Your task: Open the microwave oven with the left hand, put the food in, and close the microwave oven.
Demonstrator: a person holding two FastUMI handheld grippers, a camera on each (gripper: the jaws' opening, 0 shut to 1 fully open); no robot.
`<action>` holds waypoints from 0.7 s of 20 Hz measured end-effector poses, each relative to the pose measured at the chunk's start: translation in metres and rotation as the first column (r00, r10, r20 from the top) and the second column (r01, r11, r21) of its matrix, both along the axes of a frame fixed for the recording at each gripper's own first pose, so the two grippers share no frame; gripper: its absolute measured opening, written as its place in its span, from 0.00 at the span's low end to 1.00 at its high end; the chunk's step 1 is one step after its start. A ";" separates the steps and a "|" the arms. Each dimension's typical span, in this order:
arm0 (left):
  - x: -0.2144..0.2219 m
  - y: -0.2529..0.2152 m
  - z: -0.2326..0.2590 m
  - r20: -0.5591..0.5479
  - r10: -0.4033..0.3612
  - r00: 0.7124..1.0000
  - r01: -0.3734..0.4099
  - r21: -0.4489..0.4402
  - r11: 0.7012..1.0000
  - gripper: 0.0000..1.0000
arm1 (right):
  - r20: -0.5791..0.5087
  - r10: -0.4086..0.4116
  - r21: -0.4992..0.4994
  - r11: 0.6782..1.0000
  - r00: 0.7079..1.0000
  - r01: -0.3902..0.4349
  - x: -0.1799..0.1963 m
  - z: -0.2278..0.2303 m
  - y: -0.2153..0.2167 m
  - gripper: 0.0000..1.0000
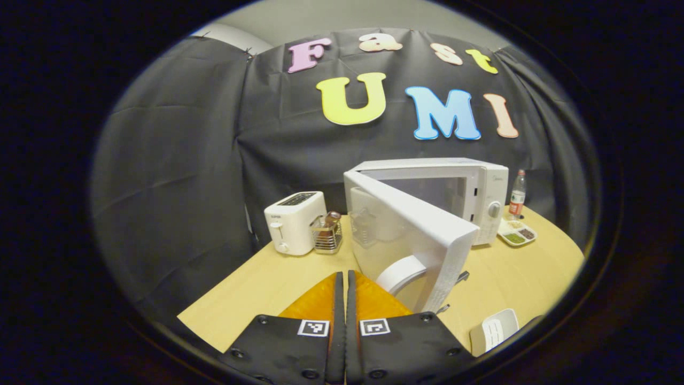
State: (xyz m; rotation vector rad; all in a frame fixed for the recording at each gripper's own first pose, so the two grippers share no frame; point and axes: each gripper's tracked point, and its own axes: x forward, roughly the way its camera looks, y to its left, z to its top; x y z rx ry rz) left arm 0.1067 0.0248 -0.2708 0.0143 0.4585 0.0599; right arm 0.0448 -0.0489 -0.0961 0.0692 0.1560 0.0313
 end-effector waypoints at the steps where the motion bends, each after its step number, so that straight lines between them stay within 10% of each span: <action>1: 0.004 -0.009 0.001 0.003 -0.026 1.000 0.026 -0.004 1.000 0.07 | 0.001 -0.003 -0.005 1.000 1.000 0.003 0.001 0.000 0.000 0.98; 14: 0.075 -0.102 0.000 0.031 -0.257 0.966 0.259 -0.062 0.964 0.07 | -0.043 -0.056 0.004 0.998 0.998 0.056 0.027 -0.009 0.013 0.98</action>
